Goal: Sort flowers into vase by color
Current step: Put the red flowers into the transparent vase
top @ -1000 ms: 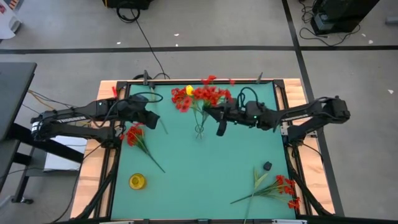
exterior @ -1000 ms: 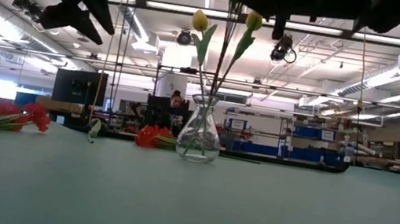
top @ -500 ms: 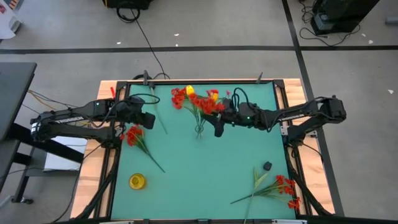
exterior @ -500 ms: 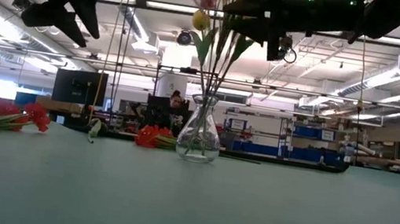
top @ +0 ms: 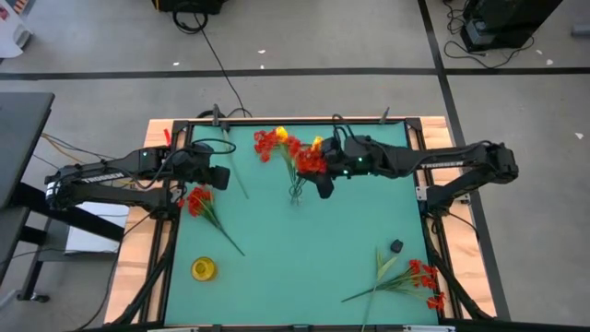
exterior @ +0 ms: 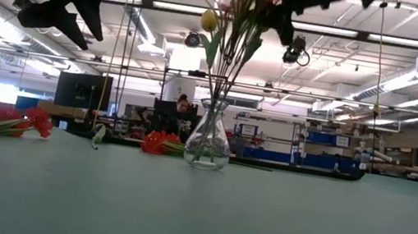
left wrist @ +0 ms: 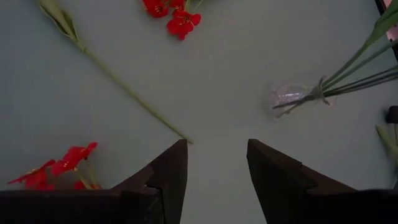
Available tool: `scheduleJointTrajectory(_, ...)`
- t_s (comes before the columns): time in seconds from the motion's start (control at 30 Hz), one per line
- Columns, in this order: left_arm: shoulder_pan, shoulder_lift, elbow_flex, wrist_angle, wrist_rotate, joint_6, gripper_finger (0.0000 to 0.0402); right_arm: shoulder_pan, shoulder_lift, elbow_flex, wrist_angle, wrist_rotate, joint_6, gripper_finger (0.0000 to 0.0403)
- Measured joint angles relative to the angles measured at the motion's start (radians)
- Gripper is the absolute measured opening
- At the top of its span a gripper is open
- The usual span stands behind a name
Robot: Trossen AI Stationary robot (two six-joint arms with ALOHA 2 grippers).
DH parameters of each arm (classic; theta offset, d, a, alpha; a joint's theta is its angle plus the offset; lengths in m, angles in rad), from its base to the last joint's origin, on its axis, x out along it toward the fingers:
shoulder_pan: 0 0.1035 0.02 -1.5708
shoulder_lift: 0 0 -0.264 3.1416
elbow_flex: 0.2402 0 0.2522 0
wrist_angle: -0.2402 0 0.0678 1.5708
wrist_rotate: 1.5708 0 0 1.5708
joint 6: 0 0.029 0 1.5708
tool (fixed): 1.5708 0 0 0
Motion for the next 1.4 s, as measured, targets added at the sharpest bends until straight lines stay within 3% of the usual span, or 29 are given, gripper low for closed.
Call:
scheduleJointTrajectory(0.13,0.000,0.000,0.000,0.000,0.000,-0.013,0.0172,0.011,0.000,0.150,-0.279,0.108,-0.085,0.0211)
scheduleJointTrajectory(0.27,0.000,0.000,0.000,0.001,0.000,-0.031,0.0172,0.008,0.000,0.226,-0.384,0.149,-0.141,0.0218)
scheduleJointTrajectory(0.57,-0.014,0.000,0.000,0.002,0.000,-0.050,0.0172,-0.005,-0.001,0.252,-0.398,0.061,-0.169,0.0282)
scheduleJointTrajectory(0.77,-0.013,0.000,0.000,0.002,0.000,-0.057,0.0172,-0.005,-0.035,0.252,-0.317,-0.011,-0.155,0.0329)
scheduleJointTrajectory(0.97,-0.013,0.000,0.000,0.001,0.000,-0.054,0.0172,-0.021,-0.081,0.252,-0.307,0.044,-0.164,0.0336)
scheduleJointTrajectory(1.23,-0.013,0.000,0.000,-0.007,-0.016,-0.029,0.0172,-0.042,-0.092,0.252,-0.270,-0.001,-0.152,0.0337)
scheduleJointTrajectory(1.4,-0.013,0.000,0.000,-0.010,-0.016,-0.026,0.0172,-0.042,-0.136,0.252,-0.190,0.154,-0.210,0.0336)
